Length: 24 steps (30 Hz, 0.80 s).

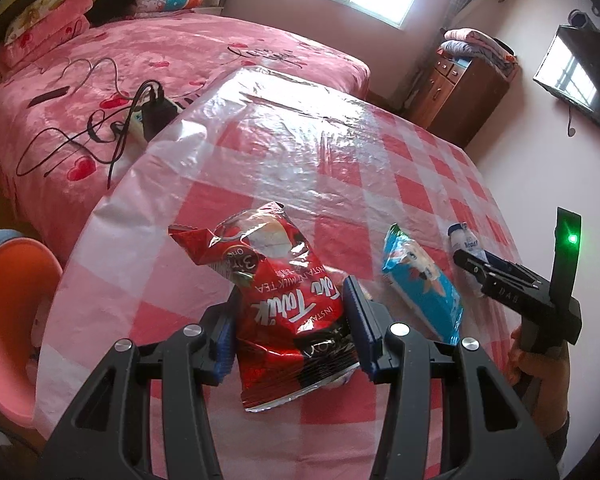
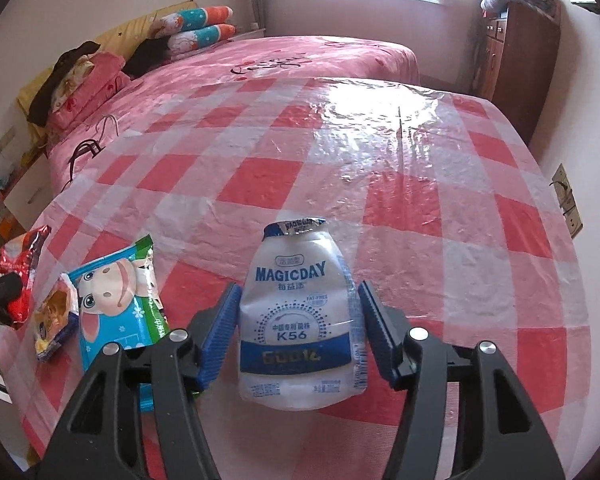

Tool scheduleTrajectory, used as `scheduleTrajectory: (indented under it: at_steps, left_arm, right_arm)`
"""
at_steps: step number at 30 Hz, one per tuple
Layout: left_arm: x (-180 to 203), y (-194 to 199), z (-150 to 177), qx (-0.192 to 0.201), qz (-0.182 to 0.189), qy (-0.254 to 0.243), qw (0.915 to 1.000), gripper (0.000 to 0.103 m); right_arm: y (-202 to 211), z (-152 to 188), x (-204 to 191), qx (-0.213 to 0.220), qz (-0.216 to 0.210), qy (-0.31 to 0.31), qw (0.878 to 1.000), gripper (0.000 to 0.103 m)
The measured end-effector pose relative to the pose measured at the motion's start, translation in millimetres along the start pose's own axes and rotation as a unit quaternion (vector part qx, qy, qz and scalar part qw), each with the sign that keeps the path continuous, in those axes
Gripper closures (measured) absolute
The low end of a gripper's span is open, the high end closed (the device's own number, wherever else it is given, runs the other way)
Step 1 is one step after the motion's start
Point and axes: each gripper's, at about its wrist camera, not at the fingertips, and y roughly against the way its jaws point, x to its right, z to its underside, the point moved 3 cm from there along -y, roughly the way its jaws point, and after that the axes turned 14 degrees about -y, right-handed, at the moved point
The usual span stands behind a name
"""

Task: Collect trash
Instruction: 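Lift the red snack bag with the left tool while the right tool grasps the white MagicDay bottle, then carry the red bag and MagicDay bottle over the orange bucket with both tools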

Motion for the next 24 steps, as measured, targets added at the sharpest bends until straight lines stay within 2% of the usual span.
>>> scheduleTrajectory:
  at_steps: [5,13,18,24]
  left_arm:
    - [-9.6,4.7,5.2,0.002,0.007,0.002,1.0000,0.053]
    - [-30.9,18.8,14.3,0.014,0.011,0.021,0.9996,0.053]
    - [-46.8,31.3,20.5,0.026,0.006,0.034,0.9991,0.054]
    - [-72.1,47.9,31.0,0.038,-0.007,0.057,0.9976,0.054]
  right_arm:
    - [9.1,-2.7,1.2,0.010,-0.019,-0.025,0.999,0.043]
    - [35.0,-9.4,-11.4,0.016,-0.093,-0.078,0.993,0.043]
    - [50.2,-9.6,-43.1,0.013,-0.135,-0.069,0.988,0.043]
    - [59.2,-2.1,-104.3,-0.013,-0.196,-0.038,0.980,0.043]
